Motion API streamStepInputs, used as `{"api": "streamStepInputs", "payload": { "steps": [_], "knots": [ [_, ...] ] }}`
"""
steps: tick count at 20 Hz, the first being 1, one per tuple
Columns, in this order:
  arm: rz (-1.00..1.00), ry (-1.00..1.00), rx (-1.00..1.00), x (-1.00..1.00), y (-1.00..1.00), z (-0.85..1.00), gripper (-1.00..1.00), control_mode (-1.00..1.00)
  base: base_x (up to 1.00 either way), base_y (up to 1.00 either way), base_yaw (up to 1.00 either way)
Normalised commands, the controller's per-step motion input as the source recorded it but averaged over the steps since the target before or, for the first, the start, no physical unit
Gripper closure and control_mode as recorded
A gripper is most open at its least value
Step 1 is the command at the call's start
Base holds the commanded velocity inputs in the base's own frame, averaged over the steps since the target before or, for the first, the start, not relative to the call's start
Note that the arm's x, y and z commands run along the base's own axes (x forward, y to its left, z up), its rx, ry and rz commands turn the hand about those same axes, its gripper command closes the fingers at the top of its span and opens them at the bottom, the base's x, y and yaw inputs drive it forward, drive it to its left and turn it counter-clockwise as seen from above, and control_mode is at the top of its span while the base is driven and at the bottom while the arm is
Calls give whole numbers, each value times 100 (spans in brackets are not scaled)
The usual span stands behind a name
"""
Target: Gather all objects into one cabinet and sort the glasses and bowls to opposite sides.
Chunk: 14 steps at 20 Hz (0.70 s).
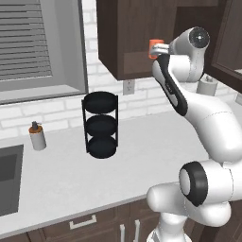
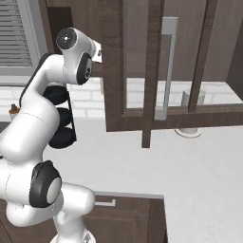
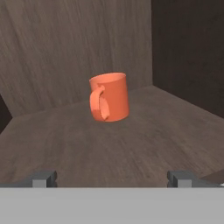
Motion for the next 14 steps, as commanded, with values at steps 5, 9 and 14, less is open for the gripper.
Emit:
{"api": "streamStepInputs", "payload": {
  "steps": [5,9,14],
  "knots": [
    [0,0,0,0,-1,0,-100,-100,0,0,0],
    [0,0,0,6,0,0,-100,-100,0,0,0],
    [0,0,0,22,0,0,-100,-100,0,0,0]
  ]
}}
